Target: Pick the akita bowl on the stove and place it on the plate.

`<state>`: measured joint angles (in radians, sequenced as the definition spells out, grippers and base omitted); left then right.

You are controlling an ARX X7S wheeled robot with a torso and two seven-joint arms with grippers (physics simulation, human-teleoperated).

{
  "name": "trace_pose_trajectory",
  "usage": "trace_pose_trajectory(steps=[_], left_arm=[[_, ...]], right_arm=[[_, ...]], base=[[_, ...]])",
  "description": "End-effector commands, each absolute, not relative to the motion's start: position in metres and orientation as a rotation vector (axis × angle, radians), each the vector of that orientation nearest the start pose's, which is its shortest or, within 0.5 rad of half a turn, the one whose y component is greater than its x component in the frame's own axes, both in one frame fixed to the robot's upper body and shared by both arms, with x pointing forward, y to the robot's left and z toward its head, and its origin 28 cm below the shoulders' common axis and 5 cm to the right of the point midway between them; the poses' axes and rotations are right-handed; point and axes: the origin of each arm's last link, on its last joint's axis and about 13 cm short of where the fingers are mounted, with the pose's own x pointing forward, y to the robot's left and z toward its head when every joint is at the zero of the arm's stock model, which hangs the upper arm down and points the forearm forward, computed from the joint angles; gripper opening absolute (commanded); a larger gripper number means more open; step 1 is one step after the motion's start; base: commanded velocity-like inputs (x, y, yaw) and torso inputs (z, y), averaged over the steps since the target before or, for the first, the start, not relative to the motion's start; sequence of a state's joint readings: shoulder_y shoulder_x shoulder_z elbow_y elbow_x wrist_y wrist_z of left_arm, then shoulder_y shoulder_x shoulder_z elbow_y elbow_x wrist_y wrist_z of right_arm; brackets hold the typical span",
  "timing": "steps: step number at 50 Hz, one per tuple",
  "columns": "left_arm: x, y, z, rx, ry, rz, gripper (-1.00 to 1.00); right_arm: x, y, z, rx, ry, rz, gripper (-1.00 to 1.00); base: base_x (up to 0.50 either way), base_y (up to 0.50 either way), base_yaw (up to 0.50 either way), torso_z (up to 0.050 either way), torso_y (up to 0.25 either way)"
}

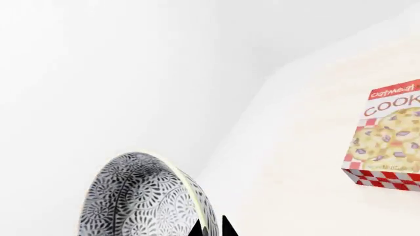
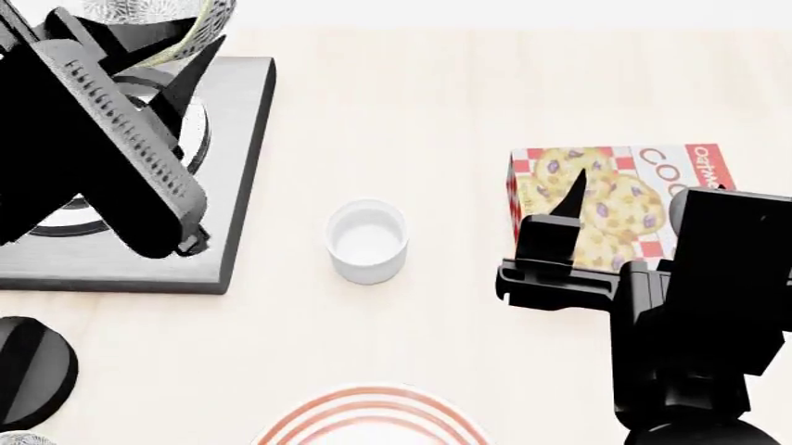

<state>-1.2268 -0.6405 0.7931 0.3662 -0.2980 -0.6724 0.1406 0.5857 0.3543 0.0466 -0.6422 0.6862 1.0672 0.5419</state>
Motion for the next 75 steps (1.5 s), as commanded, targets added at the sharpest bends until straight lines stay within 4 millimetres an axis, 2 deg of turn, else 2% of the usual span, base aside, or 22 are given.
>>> trace_pose_trajectory(steps=[1,10,18,24,34,44,51,75], left_arm=[[0.244,0.220,0.301,0.987,-0.527,-0.771,-1.00],[0.218,0.225,0.297,0.987,-0.507,-0.895,-1.00],[0.202,0.232,0.279,1.092,-0.436,-1.010,-1.00],[0.197,0.235,0.268,1.157,-0.407,-1.065,-1.00],[0.189,0.220,0.256,1.222,-0.411,-1.206,-1.00],[0.191,0.205,0.253,1.269,-0.415,-1.271,-1.00],[0.199,0.195,0.250,1.280,-0.423,-1.278,-1.00],[0.223,0.180,0.251,1.368,-0.314,-1.294,-1.00]], right_arm=[[0.247,-0.130,0.215,0.045,-0.112,-0.135,1.00],[0.247,-0.131,0.214,0.044,-0.112,-0.135,1.00],[0.246,-0.131,0.213,0.043,-0.113,-0.136,1.00],[0.246,-0.130,0.214,0.043,-0.113,-0.135,1.00],[0.246,-0.131,0.215,0.042,-0.113,-0.135,1.00],[0.246,-0.131,0.214,0.044,-0.113,-0.135,1.00],[0.247,-0.131,0.213,0.045,-0.114,-0.135,1.00],[0.246,-0.131,0.214,0.047,-0.114,-0.135,1.00]], base=[[0.00,0.00,0.00,0.000,0.000],[0.00,0.00,0.00,0.000,0.000],[0.00,0.00,0.00,0.000,0.000],[0.00,0.00,0.00,0.000,0.003],[0.00,0.00,0.00,0.000,0.000],[0.00,0.00,0.00,0.000,0.000],[0.00,0.00,0.00,0.000,0.000],[0.00,0.00,0.00,0.000,0.000]])
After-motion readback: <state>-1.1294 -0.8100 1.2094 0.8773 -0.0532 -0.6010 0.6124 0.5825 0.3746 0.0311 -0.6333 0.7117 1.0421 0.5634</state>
